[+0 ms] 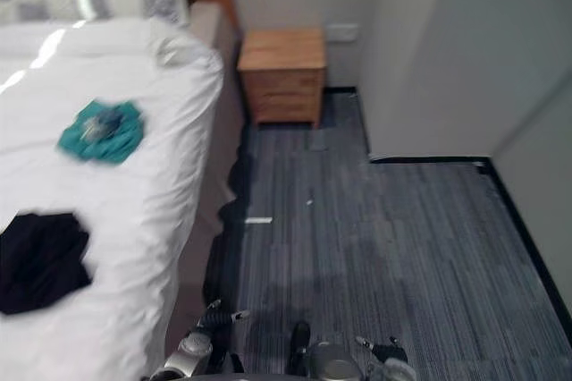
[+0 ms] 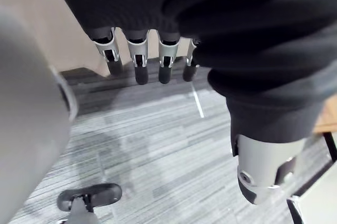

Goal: Tidy the bed and pick cloth on bed and put in laundry

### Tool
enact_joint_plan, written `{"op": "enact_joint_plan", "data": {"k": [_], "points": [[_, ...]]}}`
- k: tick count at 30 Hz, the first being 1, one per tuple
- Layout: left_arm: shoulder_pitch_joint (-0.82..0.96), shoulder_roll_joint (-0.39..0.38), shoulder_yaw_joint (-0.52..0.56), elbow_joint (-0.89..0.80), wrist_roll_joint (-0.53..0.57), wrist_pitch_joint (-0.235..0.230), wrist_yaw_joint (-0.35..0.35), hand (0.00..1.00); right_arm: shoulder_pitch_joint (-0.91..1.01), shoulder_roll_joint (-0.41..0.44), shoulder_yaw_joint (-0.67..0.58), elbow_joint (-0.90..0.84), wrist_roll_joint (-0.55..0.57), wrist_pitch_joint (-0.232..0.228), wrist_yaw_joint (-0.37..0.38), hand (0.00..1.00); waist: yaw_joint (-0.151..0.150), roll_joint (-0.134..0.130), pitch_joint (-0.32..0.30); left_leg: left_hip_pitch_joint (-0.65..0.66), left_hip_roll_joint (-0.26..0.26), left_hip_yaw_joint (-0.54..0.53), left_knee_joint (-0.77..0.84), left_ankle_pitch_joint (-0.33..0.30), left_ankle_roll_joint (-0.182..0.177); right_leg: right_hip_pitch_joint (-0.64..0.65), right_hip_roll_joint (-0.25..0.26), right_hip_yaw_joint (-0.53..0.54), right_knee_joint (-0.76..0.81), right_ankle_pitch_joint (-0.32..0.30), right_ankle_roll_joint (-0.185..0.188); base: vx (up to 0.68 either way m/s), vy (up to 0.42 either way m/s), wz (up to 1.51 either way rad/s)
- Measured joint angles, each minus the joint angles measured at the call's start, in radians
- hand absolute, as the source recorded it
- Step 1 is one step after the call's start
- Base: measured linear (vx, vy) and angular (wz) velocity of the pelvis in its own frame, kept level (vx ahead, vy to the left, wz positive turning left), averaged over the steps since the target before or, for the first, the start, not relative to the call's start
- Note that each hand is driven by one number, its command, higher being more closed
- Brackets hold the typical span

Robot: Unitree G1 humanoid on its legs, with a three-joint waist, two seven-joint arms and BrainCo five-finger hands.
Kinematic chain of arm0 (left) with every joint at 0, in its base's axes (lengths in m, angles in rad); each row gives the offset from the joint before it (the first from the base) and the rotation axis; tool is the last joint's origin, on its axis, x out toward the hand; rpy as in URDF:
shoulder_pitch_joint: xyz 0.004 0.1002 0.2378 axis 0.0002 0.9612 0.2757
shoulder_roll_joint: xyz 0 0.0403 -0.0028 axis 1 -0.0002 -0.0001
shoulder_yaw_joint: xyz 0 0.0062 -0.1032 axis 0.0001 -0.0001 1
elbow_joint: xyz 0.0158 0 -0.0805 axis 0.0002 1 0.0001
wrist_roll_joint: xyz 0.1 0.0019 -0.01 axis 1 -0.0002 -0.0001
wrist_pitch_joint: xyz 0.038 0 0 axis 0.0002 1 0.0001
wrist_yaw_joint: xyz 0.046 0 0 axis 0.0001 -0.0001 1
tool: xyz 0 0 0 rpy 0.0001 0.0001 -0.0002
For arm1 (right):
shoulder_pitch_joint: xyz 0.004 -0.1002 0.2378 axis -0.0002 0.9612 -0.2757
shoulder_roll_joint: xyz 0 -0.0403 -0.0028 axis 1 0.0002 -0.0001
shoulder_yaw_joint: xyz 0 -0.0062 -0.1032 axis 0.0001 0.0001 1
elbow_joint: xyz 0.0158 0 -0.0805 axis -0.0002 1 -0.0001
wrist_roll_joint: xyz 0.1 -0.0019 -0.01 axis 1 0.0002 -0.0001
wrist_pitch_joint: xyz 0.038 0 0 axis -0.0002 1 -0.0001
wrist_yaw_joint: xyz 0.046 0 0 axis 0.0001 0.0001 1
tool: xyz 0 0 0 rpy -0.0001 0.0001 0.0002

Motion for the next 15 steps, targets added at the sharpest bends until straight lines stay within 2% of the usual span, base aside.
{"op": "enact_joint_plan", "data": {"k": [1, 2, 3, 4, 5, 7, 8, 9, 10, 11, 12, 13, 15], "points": [[-0.001, -0.004, 0.022, -0.007, 0.0, -0.003, 0.004, 0.0, 0.009, -0.003, 0.0, -0.007, -0.007, -0.001, 0.0, 0.0, 0.003, 0.003, -0.002, -0.014, -0.018, -0.03, -0.134, 0.043, -0.024, -0.001, 0.003, 0.035, -0.011, 0.007, 0.01, 0.12, 0.157, -1.41], [-0.001, -0.006, 0.031, -0.007, 0.0, -0.003, 0.009, 0.0, 0.017, -0.007, 0.0, -0.012, -0.007, -0.003, 0.0, 0.0, 0.004, 0.009, -0.004, -0.017, -0.024, -0.038, -0.184, 0.084, -0.022, -0.001, 0.009, 0.046, -0.015, 0.011, 0.012, 0.14, 0.187, -1.33], [0.01, -0.009, 0.044, -0.006, 0.0, -0.004, 0.018, 0.0, 0.052, -0.013, -0.002, -0.027, -0.009, -0.004, -0.001, 0.0, 0.014, 0.032, -0.012, -0.018, -0.03, -0.035, -0.254, 0.175, -0.03, 0.016, 0.022, 0.082, -0.02, 0.013, 0.015, 0.18, 0.203, -0.89], [0.012, 0.002, 0.062, -0.006, 0.0, -0.004, 0.018, 0.0, 0.081, -0.001, -0.003, -0.046, -0.009, -0.003, -0.007, 0.0, 0.009, 0.013, -0.017, 0.011, -0.05, -0.036, -0.287, 0.173, -0.031, 0.038, 0.008, 0.092, -0.038, 0.013, 0.034, 0.21, 0.211, -0.6], [0.01, 0.003, 0.066, -0.006, 0.0, -0.005, 0.019, 0.0, 0.102, 0.001, -0.003, -0.05, -0.014, -0.004, -0.007, 0.0, 0.005, 0.005, -0.017, 0.026, -0.061, -0.039, -0.311, 0.17, -0.026, 0.052, 0.0, 0.092, -0.049, 0.013, 0.034, 0.25, 0.251, 0.27], [0.012, 0.005, 0.068, -0.005, 0.0, -0.004, 0.018, 0.0, 0.134, 0.025, -0.003, -0.047, -0.017, 0.002, -0.011, 0.0, -0.01, -0.024, -0.014, 0.031, -0.119, -0.03, -0.273, 0.129, 0.032, 0.021, -0.064, 0.051, 0.047, -0.08, 0.081, 0.17, 0.218, 0.55], [0.019, 0.008, 0.064, -0.005, 0.0, -0.003, 0.017, 0.0, 0.137, 0.031, -0.003, -0.047, -0.017, 0.003, -0.012, 0.0, -0.011, -0.033, -0.009, 0.04, -0.141, -0.014, -0.243, 0.113, 0.05, 0.015, -0.087, 0.035, 0.093, -0.105, 0.12, 0.17, 0.247, 0.59], [0.033, 0.01, 0.052, -0.008, 0.0, -0.004, 0.016, 0.0, 0.162, 0.034, 0.002, -0.057, -0.019, 0.001, -0.016, 0.0, -0.019, -0.023, -0.018, 0.061, -0.162, 0.011, -0.225, 0.043, 0.055, -0.03, -0.129, 0.007, 0.275, -0.168, 0.202, 0.15, 0.256, 0.47], [0.034, 0.009, 0.052, -0.005, 0.0, -0.004, 0.016, 0.0, 0.169, 0.027, -0.001, -0.07, -0.019, 0.0, -0.017, 0.0, -0.019, -0.014, -0.016, 0.073, -0.16, 0.012, -0.238, -0.005, 0.066, -0.082, -0.135, 0.017, 0.397, -0.174, 0.187, 0.19, 0.279, 0.73], [0.03, 0.022, 0.052, 0.002, 0.0, 0.0, 0.015, 0.0, 0.16, 0.036, 0.014, -0.079, -0.023, 0.0, -0.018, 0.0, -0.026, -0.032, -0.005, 0.102, -0.197, -0.026, -0.242, -0.029, 0.076, -0.188, -0.194, 0.048, 0.672, -0.163, 0.137, 0.19, 0.168, 0.94], [0.035, 0.043, 0.052, 0.007, 0.001, 0.001, 0.015, 0.0, 0.16, 0.045, 0.018, -0.077, -0.024, 0.003, -0.019, 0.0, -0.046, -0.035, -0.004, 0.14, -0.208, -0.075, -0.276, -0.03, 0.078, -0.235, -0.198, 0.078, 0.771, -0.189, 0.14, 0.25, 0.126, 1.08], [0.038, 0.053, 0.054, 0.011, 0.002, 0.002, 0.015, 0.0, 0.16, 0.047, 0.018, -0.078, -0.024, 0.003, -0.019, 0.0, -0.049, -0.037, -0.003, 0.158, -0.21, -0.092, -0.295, -0.03, 0.077, -0.24, -0.195, 0.086, 0.76, -0.202, 0.148, 0.33, 0.07, 1.11], [0.046, 0.075, 0.06, 0.015, 0.003, 0.012, 0.015, 0.0, 0.152, 0.048, 0.016, -0.077, -0.015, -0.002, -0.02, 0.0, -0.053, -0.035, -0.003, 0.209, -0.213, -0.153, -0.355, -0.028, 0.082, -0.258, -0.185, 0.092, 0.559, -0.2, 0.14, 0.5, -0.02, 0.88]]}}
